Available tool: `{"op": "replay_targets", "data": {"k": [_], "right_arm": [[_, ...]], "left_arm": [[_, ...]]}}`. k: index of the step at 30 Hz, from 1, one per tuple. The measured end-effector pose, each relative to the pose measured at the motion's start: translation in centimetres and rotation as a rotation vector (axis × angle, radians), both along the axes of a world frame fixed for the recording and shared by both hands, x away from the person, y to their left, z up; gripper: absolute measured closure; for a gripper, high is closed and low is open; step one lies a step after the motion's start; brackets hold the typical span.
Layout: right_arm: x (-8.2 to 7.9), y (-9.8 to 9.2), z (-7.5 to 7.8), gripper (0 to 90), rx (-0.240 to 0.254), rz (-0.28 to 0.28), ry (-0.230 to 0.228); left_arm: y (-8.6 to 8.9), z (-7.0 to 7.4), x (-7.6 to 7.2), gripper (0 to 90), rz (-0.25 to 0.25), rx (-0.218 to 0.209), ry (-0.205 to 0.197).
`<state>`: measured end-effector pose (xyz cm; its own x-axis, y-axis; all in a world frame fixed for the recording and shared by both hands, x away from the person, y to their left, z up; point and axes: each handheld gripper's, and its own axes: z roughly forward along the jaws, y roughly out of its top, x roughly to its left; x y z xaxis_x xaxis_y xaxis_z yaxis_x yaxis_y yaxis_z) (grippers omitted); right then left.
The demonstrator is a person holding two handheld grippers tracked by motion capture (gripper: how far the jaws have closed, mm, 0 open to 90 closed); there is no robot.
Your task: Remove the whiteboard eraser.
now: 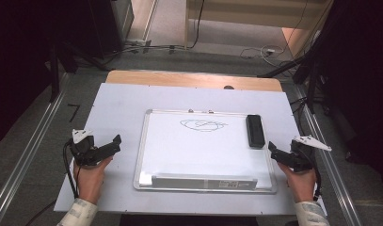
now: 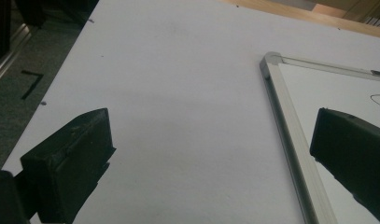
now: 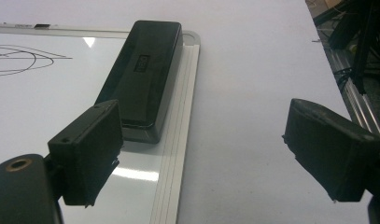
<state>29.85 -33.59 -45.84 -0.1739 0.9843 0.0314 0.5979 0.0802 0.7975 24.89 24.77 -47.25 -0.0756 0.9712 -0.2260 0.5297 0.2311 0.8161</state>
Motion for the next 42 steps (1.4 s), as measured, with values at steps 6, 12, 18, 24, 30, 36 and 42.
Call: {"op": "replay_targets", "data": {"k": [6, 12, 18, 24, 30, 36, 42], "right_arm": [[0.0, 0.2, 0.3, 9.9, -0.007, -0.011, -0.025], [0.3, 0.5, 0.5, 10.3, -0.007, -0.023, -0.056], [0.8, 1.1, 0.4, 10.7, -0.013, -0.007, -0.045], [1.0, 1.4, 0.3, 11.0, -0.017, 0.003, -0.044], [1.2, 1.6, 0.3, 11.5, -0.019, 0.015, -0.037], [1.5, 1.9, 0.5, 11.5, -0.018, 0.023, -0.040], [2.2, 3.2, 0.5, 11.5, -0.045, 0.041, -0.042]], "left_arm": [[-1.1, 0.7, -0.6, 0.0, 0.004, 0.115, -0.082], [-1.6, 0.7, -0.6, 0.3, -0.003, 0.162, -0.098], [-1.2, 0.5, -0.4, 0.4, 0.008, 0.139, -0.088], [-1.1, 0.4, -0.4, 0.4, 0.009, 0.133, -0.075], [-1.1, 0.3, -0.3, 0.7, 0.010, 0.140, -0.066], [-1.0, 0.2, -0.2, 1.2, 0.017, 0.140, -0.064], [-1.0, 0.2, -0.2, 1.2, 0.015, 0.137, -0.066]]}}
